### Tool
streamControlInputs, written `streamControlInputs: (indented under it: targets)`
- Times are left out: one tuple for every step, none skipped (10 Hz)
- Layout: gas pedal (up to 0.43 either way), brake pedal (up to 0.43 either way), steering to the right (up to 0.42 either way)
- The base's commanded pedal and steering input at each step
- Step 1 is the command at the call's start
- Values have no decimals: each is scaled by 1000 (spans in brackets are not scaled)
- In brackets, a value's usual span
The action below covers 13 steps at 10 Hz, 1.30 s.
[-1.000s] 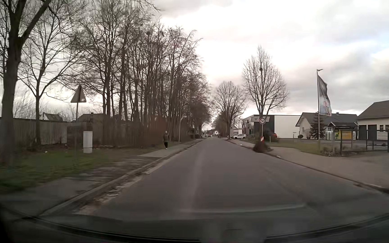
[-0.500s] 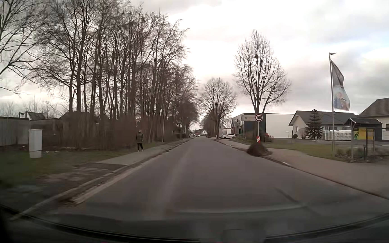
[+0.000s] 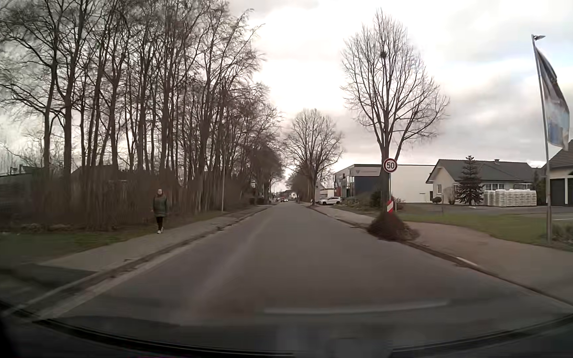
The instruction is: Follow the waypoints while adhering to traffic rules and regulations
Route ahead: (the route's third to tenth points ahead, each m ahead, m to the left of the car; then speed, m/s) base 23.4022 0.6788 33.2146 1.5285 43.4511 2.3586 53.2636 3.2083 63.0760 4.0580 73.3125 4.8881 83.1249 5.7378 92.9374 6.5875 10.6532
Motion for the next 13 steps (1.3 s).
streamControlInputs:
  targets:
    - [339, 0, -2]
    - [339, 0, -2]
    - [339, 0, -2]
    - [339, 0, -2]
    - [339, 0, -2]
    - [339, 0, -2]
    - [339, 0, -2]
    - [331, 0, -2]
    - [319, 0, -2]
    - [319, 0, -2]
    - [287, 0, -2]
    - [228, 0, -3]
    - [228, 0, -5]
